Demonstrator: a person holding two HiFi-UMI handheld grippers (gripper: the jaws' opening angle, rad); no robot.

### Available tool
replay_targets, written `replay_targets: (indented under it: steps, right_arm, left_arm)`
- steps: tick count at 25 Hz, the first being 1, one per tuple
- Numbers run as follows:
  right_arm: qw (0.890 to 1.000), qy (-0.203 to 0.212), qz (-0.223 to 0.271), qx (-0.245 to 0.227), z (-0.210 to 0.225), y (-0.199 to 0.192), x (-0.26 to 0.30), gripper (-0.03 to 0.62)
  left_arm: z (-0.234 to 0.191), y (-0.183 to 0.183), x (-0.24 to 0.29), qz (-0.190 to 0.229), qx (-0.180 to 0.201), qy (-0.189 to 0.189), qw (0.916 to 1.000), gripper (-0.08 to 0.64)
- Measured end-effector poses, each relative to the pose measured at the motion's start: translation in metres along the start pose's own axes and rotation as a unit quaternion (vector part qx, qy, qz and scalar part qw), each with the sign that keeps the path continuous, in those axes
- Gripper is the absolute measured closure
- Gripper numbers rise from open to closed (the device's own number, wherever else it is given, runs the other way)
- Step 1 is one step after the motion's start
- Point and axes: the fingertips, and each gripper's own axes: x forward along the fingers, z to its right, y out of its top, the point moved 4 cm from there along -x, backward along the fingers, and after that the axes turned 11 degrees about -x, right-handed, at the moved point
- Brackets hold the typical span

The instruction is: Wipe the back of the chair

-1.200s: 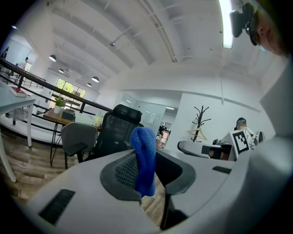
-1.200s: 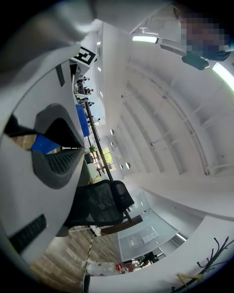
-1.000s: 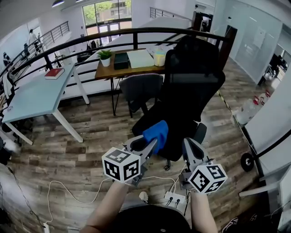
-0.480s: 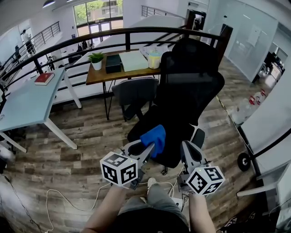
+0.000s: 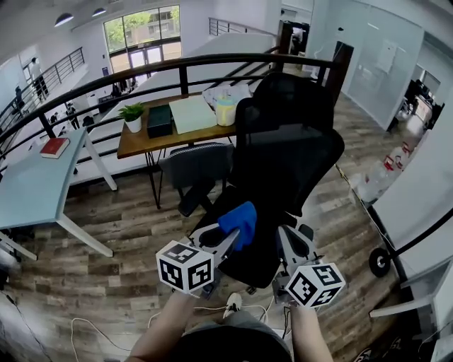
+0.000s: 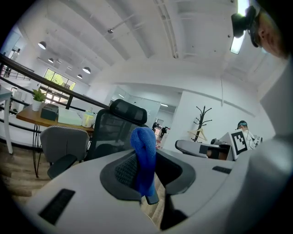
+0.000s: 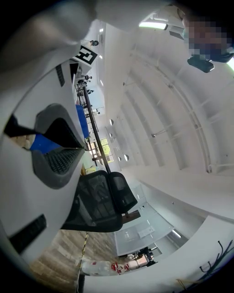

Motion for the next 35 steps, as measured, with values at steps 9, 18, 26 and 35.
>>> replay_targets:
  steps: [9,18,26,35]
  right_arm:
    - [1.0,0.0,0.013,0.001,0.066,0.019,0.05,0.561]
    - [1.0,0.0,0.013,-0.004,0.099,0.03,0.072,0.561]
    - [0.999,-0.041,0.018,0.0,0.131,0.036,0.084,0.561]
    - [0.994,-0.1,0.036,-0.004,0.174,0.058,0.121,0.561]
  left_arm:
    - [-0.012,0.036,0.074,0.005,0.012,-0.005,0.9999,0.465]
    - [-0.017,0.046,0.113,-0.005,0.007,-0.008,0.9999,0.465]
    - [-0.027,0.062,0.159,-0.025,0.01,-0.04,0.9988,0.465]
    - [-0.043,0.103,0.223,-0.049,0.031,-0.097,0.9935,0.465]
